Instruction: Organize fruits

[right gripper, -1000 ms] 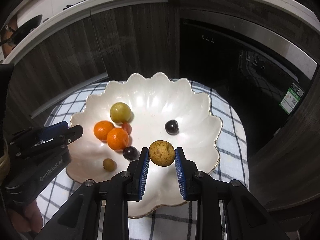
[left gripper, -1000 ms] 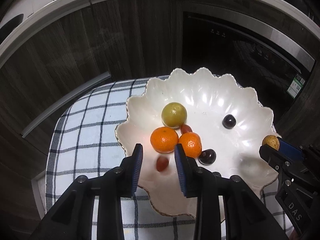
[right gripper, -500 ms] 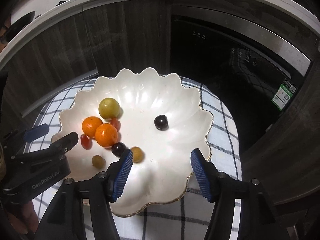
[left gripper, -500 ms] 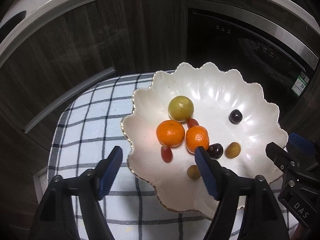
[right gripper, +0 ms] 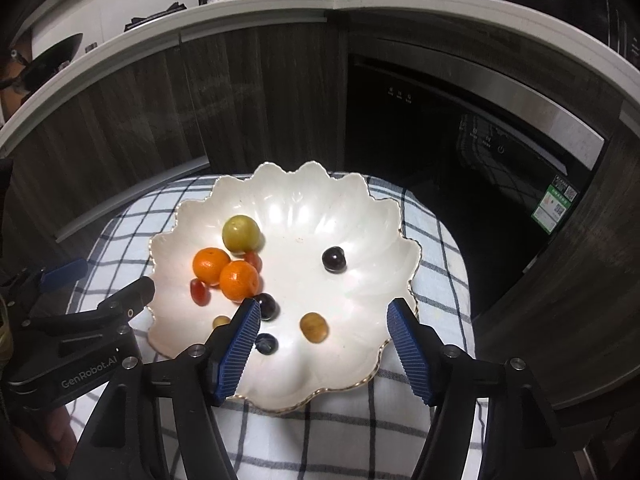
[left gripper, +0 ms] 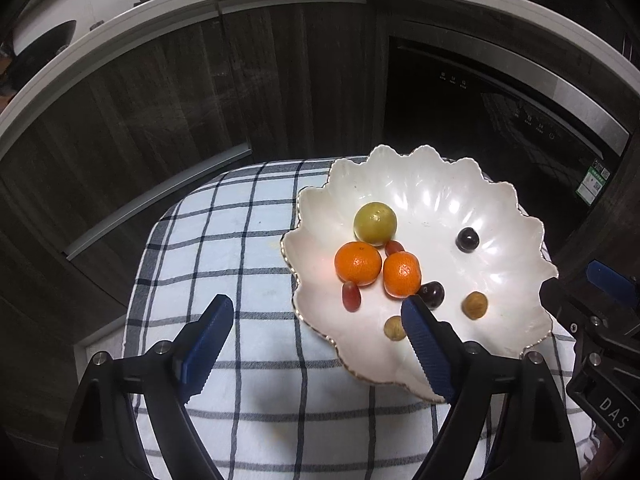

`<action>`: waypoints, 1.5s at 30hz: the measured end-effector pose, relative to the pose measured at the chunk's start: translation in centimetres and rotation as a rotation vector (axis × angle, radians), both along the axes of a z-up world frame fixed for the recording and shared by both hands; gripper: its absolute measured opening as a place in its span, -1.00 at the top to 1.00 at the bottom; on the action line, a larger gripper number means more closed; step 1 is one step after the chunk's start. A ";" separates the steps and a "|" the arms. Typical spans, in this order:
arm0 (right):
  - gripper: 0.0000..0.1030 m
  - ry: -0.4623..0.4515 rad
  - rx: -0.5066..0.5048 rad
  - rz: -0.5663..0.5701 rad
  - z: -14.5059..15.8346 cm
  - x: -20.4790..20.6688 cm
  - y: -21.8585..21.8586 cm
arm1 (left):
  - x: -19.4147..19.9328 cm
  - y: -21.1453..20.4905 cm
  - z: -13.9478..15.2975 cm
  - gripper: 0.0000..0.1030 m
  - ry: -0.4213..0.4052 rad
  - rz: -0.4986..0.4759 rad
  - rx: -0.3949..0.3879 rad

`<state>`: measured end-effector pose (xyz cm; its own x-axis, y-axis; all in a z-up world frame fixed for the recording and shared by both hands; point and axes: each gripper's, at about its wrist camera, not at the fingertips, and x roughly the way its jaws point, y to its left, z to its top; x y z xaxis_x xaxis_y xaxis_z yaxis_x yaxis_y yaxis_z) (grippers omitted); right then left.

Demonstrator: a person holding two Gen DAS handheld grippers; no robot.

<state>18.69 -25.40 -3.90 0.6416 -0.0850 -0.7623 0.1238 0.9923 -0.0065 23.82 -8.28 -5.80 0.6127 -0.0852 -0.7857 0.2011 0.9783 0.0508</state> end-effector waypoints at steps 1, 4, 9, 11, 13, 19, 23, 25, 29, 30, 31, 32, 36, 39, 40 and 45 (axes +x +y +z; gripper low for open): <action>-0.30 -0.003 0.000 0.001 0.2 -0.2 0.1 | -0.2 0.1 0.2 -0.68 -0.002 0.001 -0.002; -0.30 -0.014 0.003 -0.001 0.8 -0.9 0.3 | -1.0 0.5 0.9 -0.68 -0.008 0.002 -0.011; -0.30 -0.040 0.007 -0.003 1.8 -2.5 0.8 | -2.3 1.1 1.9 -0.68 -0.022 0.002 -0.020; -0.30 -0.048 0.008 -0.002 2.1 -3.1 1.0 | -3.0 1.4 2.3 -0.68 -0.028 0.004 -0.025; -0.30 -0.055 0.009 -0.002 2.4 -3.7 1.2 | -3.7 1.8 2.7 -0.67 -0.034 0.008 -0.030; -0.30 -0.063 0.019 -0.009 2.8 -5.5 1.5 | -5.6 3.0 3.3 -0.68 -0.040 0.015 -0.046; -0.30 -0.072 0.031 -0.013 3.1 -7.0 1.7 | -7.2 3.5 3.7 -0.67 -0.048 0.014 -0.046; -0.30 -0.077 0.028 -0.011 3.3 -7.6 2.0 | -7.9 3.7 3.8 -0.68 -0.049 0.009 -0.051; -0.30 -0.085 0.031 -0.013 3.7 -9.0 2.3 | -9.3 4.1 4.2 -0.68 -0.058 0.006 -0.052; -0.30 -0.086 0.032 -0.014 3.7 -9.3 2.3 | -9.6 4.2 4.3 -0.68 -0.059 0.006 -0.055; -0.30 -0.087 0.034 -0.013 3.8 -9.6 2.4 | -10.1 4.4 4.4 -0.68 -0.063 0.006 -0.053; -0.30 -0.088 0.033 -0.013 3.9 -9.9 2.4 | -10.4 4.4 4.5 -0.68 -0.066 0.005 -0.052; -0.30 -0.094 0.034 -0.011 4.1 -11.2 2.7 | -11.8 4.7 4.8 -0.67 -0.079 0.002 -0.050; -0.30 -0.102 0.035 -0.015 4.3 -12.4 2.8 | -13.0 5.0 5.1 -0.67 -0.085 0.001 -0.054; -0.30 -0.100 0.035 -0.014 4.3 -12.8 2.9 | -13.4 5.0 5.2 -0.67 -0.085 0.001 -0.058; -0.30 -0.095 0.043 -0.014 4.2 -14.6 3.1 | -15.4 5.3 5.5 -0.68 -0.094 0.000 -0.065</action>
<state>4.05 -22.32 0.32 0.7101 -0.0630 -0.7013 0.1359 0.9895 0.0487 8.39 -3.02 -0.31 0.6835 -0.1339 -0.7176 0.1981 0.9802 0.0058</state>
